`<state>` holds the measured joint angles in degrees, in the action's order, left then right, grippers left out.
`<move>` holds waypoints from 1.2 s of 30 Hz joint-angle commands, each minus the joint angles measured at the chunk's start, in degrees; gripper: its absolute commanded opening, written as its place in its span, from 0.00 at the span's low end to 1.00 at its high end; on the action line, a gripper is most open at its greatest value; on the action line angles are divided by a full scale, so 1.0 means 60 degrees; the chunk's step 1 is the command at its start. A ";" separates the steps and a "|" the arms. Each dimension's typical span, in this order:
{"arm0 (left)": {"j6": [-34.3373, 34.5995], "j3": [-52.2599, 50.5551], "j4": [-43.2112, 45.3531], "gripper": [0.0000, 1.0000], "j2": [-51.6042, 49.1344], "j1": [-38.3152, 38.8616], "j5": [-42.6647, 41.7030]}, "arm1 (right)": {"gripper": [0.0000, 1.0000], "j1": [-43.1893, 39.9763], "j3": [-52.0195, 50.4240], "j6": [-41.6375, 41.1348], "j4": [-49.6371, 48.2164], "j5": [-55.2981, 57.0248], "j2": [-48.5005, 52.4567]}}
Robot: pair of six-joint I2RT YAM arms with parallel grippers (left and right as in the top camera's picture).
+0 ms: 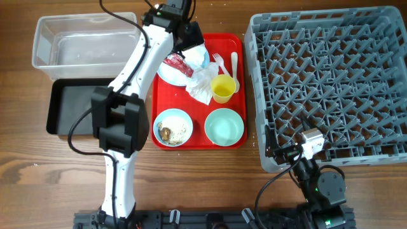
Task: Sort waste into correct bins and load items into the dishwasher rack
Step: 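Reach the left gripper to the white plate and grasp the wrapper and tissue, then carry the wrapper and tissue with the left gripper into the clear bin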
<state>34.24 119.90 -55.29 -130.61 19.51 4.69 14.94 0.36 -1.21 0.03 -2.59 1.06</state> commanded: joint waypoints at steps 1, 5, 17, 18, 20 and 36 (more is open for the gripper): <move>0.0164 0.0055 0.0022 1.00 -0.0459 0.0073 0.0127 | 1.00 -0.0029 -0.0011 -0.0051 -0.0022 -0.0087 0.0011; 0.0164 0.0055 0.0029 1.00 -0.0867 0.0157 0.0120 | 1.00 -0.0029 -0.0011 -0.0055 -0.0022 -0.0087 0.0011; 0.0160 0.0033 0.0117 1.00 -0.1876 0.0499 0.0127 | 1.00 -0.0029 -0.0011 -0.0055 -0.0022 -0.0087 0.0011; 0.0160 0.0033 0.0102 1.00 -0.1956 0.0499 0.0127 | 1.00 -0.0029 -0.0011 -0.0051 -0.0022 -0.0087 0.0011; 0.0157 0.0033 0.0091 0.98 -0.2109 0.0499 0.0127 | 1.00 -0.0029 -0.0011 -0.0055 -0.0022 -0.0087 0.0011; 0.0084 0.0648 -0.1188 0.04 -0.0765 -0.0073 -0.0051 | 1.00 -0.0029 -0.0011 -0.0055 -0.0022 -0.0084 0.0011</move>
<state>34.81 120.81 -60.88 -140.68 21.37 5.69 14.94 0.36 -1.21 0.03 -2.59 1.06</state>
